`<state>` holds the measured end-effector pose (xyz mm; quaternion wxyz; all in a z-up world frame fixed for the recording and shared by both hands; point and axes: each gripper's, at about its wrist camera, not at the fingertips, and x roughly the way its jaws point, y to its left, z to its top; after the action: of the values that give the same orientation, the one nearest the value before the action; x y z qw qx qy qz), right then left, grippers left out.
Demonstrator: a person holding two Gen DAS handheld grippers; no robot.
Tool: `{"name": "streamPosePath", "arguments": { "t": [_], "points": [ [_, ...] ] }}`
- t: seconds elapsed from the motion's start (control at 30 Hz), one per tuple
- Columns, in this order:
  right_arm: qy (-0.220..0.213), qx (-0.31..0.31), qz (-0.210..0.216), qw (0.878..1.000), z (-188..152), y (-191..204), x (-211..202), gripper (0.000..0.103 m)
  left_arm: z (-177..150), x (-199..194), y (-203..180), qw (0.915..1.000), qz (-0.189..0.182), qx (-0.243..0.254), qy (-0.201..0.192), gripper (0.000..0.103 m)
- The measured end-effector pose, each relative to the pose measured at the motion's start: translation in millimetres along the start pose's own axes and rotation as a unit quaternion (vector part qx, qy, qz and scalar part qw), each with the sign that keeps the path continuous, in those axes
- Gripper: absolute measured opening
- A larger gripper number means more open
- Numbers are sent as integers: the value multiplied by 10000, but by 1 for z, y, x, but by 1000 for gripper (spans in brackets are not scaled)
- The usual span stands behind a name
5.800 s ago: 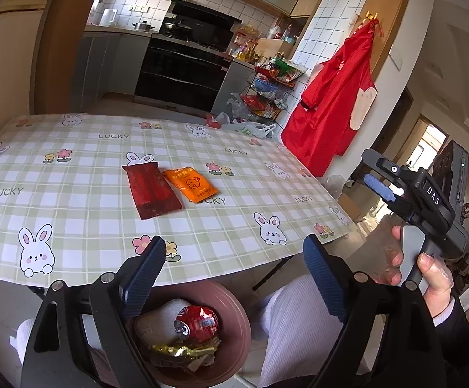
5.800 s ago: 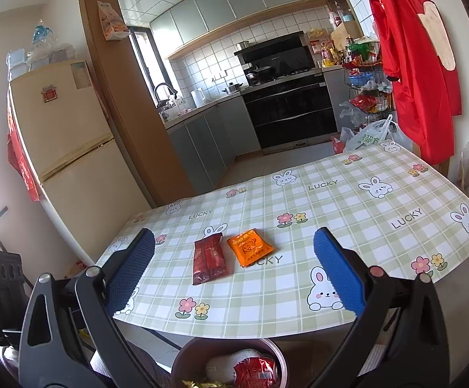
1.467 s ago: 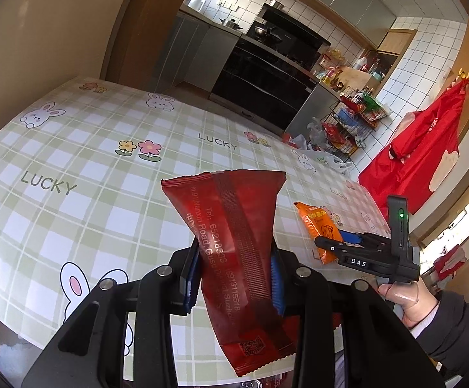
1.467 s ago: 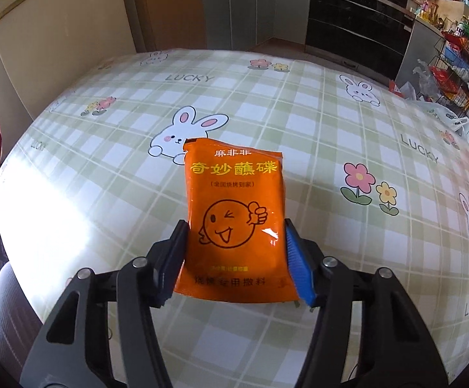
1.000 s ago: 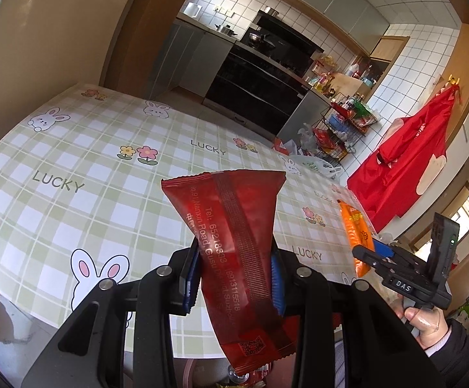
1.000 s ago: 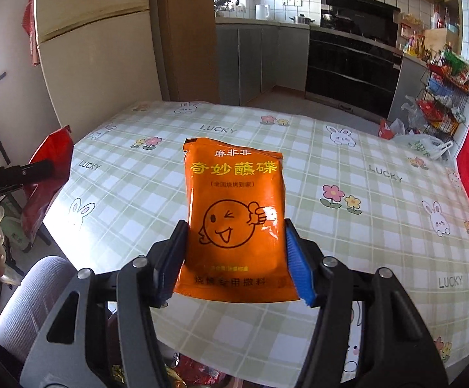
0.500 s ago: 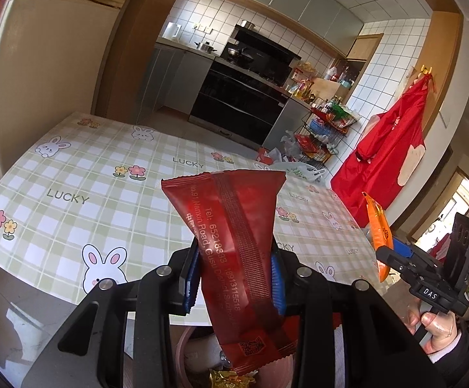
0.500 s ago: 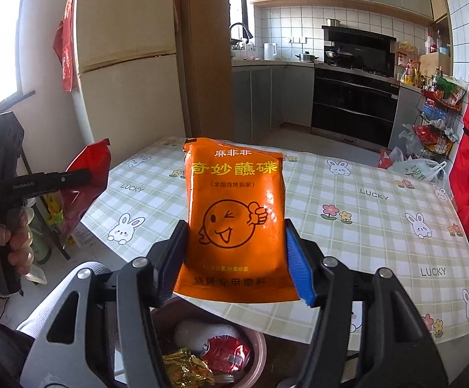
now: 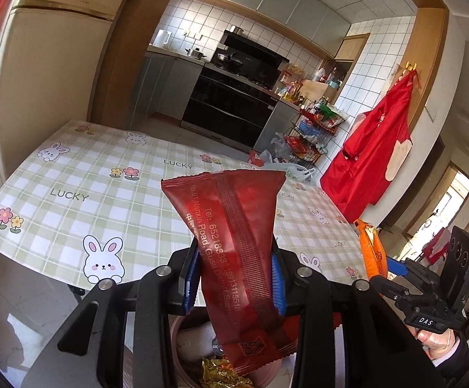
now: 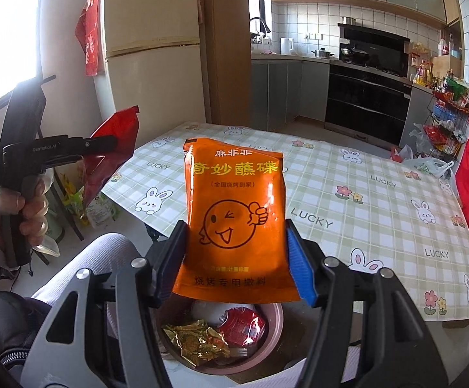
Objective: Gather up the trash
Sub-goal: 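Carry the orange packet over the bin and open the right tool while the left tool holds the red packet, then lower the red packet into the bin and open the left tool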
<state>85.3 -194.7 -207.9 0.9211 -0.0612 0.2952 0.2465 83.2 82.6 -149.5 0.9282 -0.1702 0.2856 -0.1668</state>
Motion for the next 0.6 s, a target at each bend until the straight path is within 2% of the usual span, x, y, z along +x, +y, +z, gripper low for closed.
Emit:
{"name": "streamPosePath", "arguments": {
  "t": [0.33, 0.43, 0.5, 0.57, 0.6],
  "points": [
    [583, 49, 350, 9977, -16, 5, 35, 66, -4, 20, 9, 9997, 96, -121, 194, 35],
    [707, 86, 342, 9969, -18, 6, 43, 74, -9, 28, 12, 9991, 31, -212, 376, 35],
    [643, 102, 232, 9976, -17, 5, 44, 80, -12, 31, 14, 9987, -5, -251, 433, 35],
    [517, 156, 85, 9985, -15, 1, 40, 93, -14, 33, 13, 9987, -18, -222, 467, 35],
    [425, 179, -15, 9989, -13, -1, 37, 94, -15, 33, 12, 9986, -31, -212, 481, 35]
  ]
}}
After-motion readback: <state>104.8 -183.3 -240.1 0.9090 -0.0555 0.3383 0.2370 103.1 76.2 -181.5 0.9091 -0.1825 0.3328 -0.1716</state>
